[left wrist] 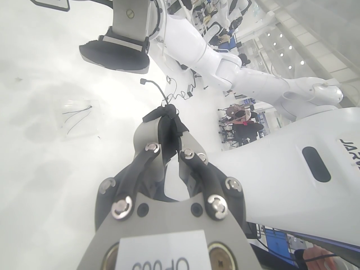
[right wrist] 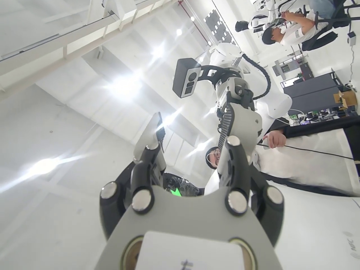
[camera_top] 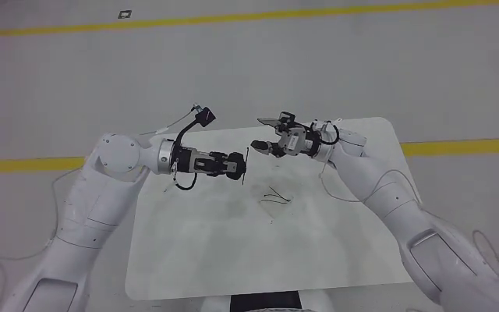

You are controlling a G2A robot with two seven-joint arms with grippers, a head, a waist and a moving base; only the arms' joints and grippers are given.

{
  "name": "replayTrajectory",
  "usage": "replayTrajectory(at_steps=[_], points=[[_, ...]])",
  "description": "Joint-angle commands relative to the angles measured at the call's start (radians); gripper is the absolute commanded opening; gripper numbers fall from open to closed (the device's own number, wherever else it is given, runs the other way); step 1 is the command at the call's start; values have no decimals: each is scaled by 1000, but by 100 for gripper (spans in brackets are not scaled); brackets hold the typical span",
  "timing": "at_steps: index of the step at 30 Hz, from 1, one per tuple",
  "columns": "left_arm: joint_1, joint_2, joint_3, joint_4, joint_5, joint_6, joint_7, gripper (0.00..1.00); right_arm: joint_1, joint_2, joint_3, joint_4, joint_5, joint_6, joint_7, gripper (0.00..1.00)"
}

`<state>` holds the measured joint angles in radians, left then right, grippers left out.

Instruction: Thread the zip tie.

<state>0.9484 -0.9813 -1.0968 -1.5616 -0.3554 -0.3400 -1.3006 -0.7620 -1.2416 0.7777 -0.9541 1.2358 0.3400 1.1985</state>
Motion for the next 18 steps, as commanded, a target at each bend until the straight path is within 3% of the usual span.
replayTrajectory(at_steps=[1,8,15,18], points=[[0,0,0,0,0,0,0,0,1,2,-9,-3,1,0,8,40],[0,0,0,0,0,0,0,0,1,10,-23,-14,9,0,32,38],[0,0,0,0,0,0,0,0,-11,16,-17,-44,10,0,28,27],[0,0,0,0,0,0,0,0,-15,17,-22,-48,9,0,26,29]])
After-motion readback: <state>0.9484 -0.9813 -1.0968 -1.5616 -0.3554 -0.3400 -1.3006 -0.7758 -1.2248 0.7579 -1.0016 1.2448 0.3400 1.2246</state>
